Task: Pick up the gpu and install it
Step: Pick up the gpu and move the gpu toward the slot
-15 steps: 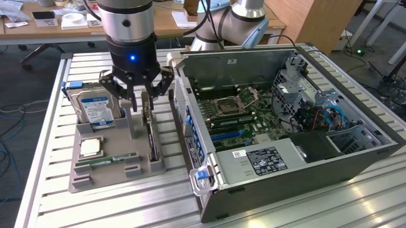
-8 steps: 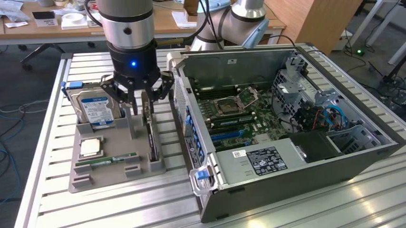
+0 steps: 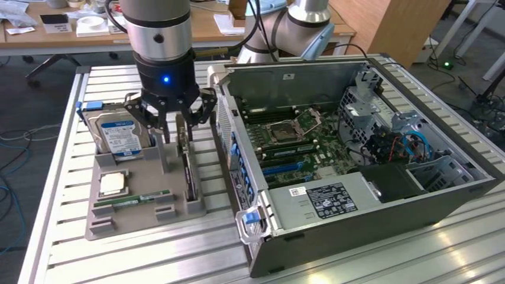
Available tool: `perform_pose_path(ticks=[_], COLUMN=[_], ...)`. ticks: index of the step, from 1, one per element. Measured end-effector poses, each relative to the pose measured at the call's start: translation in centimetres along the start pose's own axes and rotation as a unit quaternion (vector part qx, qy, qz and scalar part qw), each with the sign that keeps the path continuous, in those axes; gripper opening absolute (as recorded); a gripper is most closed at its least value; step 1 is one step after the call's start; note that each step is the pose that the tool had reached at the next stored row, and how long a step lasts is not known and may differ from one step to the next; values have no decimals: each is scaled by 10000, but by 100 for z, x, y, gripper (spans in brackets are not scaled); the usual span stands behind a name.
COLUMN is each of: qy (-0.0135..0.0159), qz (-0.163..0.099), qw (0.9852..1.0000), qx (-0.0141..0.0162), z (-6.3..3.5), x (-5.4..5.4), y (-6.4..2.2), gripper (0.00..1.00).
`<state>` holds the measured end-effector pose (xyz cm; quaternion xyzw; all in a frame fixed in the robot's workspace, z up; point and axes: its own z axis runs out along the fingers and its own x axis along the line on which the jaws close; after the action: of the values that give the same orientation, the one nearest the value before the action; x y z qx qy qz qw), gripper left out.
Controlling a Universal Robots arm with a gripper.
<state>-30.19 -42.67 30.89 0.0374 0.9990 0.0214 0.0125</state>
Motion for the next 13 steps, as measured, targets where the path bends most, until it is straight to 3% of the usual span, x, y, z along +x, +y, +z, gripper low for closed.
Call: perform_pose_path(ticks=[1, 2, 13], qy=[0, 0, 0], qz=[0, 0, 1], qw=[10000, 10000, 10000], qx=[0, 0, 1], z=[0, 0, 140], x=[0, 0, -9], y=[0, 0, -4], gripper=[42, 49, 49])
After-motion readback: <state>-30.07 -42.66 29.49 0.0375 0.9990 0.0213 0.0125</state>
